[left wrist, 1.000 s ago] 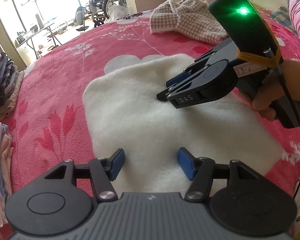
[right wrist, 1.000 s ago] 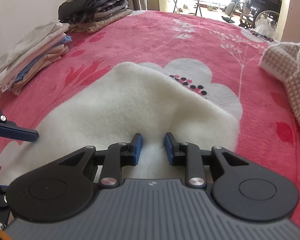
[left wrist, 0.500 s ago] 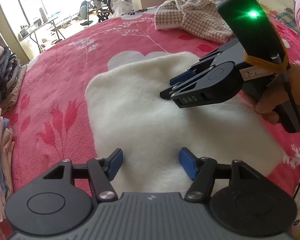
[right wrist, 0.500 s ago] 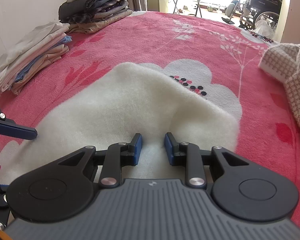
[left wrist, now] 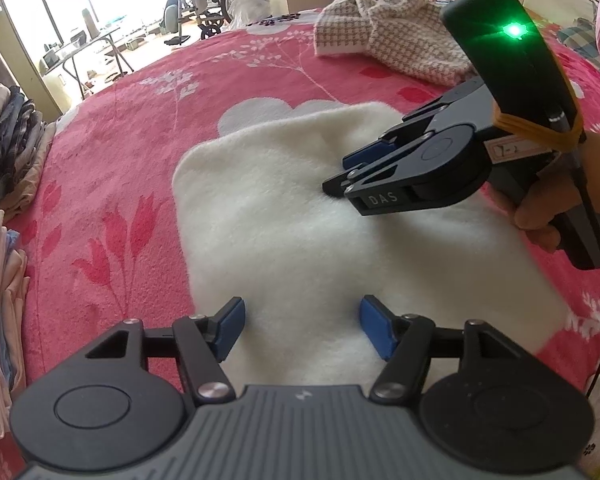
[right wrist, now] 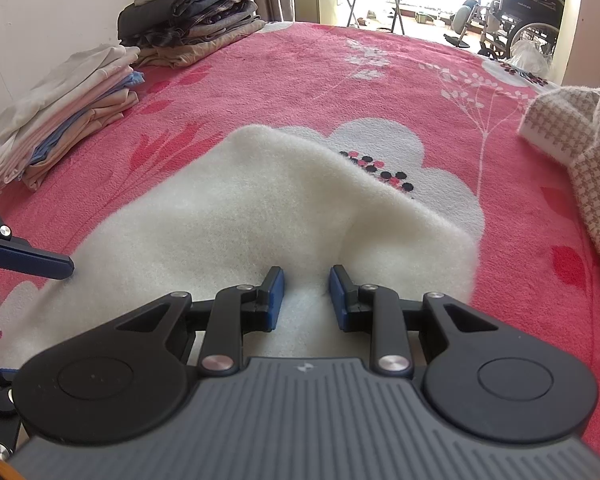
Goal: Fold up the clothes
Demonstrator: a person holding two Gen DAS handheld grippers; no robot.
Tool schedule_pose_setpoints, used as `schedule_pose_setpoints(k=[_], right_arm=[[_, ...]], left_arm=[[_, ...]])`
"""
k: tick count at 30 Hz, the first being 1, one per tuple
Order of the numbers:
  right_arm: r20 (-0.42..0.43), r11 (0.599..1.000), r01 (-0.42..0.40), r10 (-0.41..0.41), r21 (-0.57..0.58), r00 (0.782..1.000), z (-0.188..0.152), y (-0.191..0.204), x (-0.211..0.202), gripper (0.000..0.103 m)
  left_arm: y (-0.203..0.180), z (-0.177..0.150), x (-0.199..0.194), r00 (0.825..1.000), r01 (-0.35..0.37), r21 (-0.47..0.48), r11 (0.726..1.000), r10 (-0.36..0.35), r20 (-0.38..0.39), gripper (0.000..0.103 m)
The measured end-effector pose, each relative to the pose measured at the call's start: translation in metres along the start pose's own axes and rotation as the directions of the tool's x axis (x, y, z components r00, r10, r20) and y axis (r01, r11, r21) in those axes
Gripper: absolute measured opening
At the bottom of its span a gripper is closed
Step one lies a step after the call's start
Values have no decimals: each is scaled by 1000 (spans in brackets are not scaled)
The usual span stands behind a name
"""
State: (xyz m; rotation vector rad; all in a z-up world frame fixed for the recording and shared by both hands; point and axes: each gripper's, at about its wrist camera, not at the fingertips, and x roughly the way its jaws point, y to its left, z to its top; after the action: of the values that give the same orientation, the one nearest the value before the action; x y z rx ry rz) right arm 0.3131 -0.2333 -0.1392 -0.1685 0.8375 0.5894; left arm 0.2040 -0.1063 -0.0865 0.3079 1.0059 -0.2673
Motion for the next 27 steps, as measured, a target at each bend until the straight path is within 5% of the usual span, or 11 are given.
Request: schedule_pose_setpoints(k=[27], right_arm=[[8, 1000, -3, 3, 1, 1000, -1, 0, 0, 25]], left_arm=[[0, 2, 0, 1000, -15, -23, 1000, 14, -27, 68]])
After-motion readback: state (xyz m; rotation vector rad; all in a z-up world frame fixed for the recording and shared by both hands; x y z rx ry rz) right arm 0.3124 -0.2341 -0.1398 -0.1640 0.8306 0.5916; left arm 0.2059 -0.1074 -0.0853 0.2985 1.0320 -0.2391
